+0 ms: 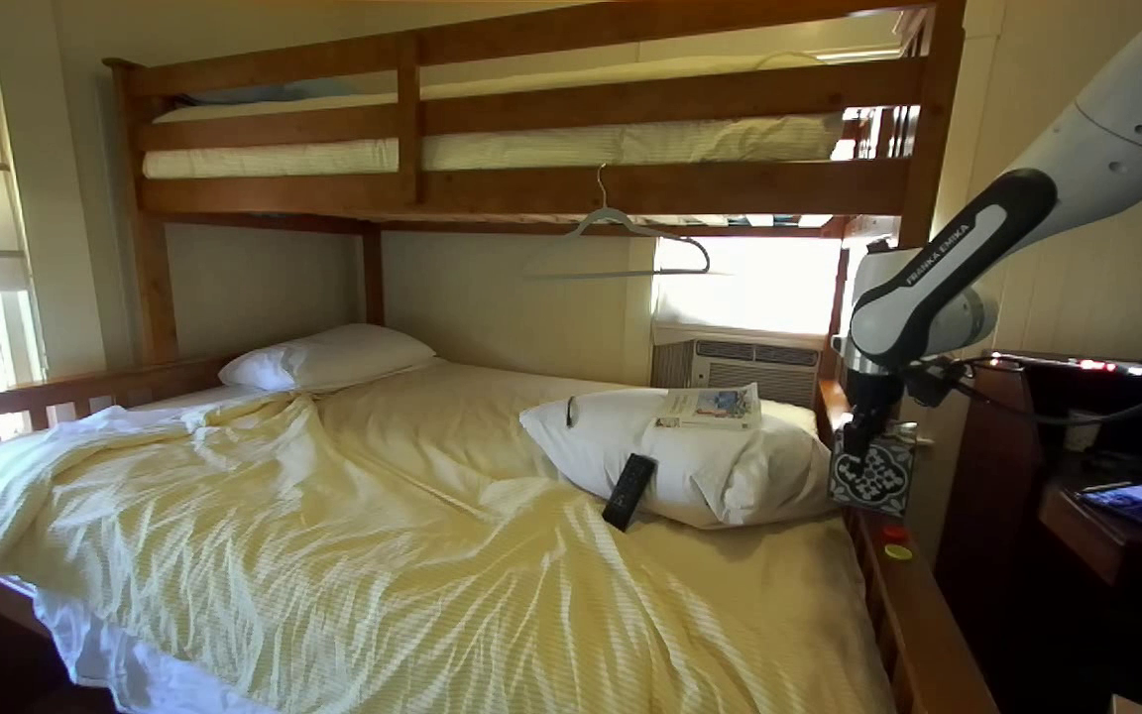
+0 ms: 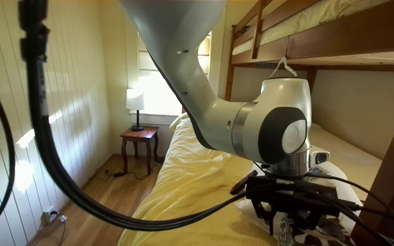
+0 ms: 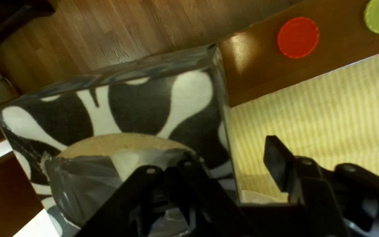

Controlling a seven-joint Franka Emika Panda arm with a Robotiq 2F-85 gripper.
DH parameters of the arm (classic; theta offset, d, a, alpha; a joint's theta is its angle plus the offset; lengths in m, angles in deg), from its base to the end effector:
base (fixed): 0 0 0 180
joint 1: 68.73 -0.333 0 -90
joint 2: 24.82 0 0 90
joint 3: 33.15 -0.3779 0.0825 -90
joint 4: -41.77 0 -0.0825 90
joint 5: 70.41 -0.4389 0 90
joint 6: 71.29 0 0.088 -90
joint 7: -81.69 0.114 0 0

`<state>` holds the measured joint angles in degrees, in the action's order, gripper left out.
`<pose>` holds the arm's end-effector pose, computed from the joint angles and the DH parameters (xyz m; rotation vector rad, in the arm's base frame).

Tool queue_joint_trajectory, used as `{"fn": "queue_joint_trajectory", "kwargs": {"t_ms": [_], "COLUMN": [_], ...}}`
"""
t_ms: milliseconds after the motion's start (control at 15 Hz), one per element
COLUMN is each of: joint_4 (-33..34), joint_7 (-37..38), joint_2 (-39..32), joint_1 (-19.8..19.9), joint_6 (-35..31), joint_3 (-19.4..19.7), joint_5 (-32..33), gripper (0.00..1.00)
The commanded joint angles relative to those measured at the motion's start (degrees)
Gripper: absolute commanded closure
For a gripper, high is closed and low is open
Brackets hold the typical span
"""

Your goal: Move the tissue box to the back.

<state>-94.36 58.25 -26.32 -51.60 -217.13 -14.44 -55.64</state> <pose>0.4491 -0.3214 0.3402 2.9243 -0.0181 0.0603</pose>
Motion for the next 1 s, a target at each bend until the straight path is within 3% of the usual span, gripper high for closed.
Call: {"fn": "queue_joint_trajectory", "kwargs": {"t_ms": [0, 200, 533, 733, 933], "joint_4": [0.72, 1.13, 0.72, 3.42, 8.06], "joint_7": [-0.72, 1.36, -3.16, -6.08, -11.32], "joint_2": [-0.06, 2.32, 8.16, 11.72, 11.85], "joint_1": [0.56, 0.21, -1.37, -4.49, -9.42], "joint_6": [0.02, 2.65, 1.54, 4.15, 3.7], "joint_3": [-0.21, -0.37, -2.2, -5.34, -7.49], "joint_5": [-0.33, 2.4, 2.26, 3.59, -1.83], "gripper": [0.76, 0.99, 0.99, 0.99, 0.99]}}
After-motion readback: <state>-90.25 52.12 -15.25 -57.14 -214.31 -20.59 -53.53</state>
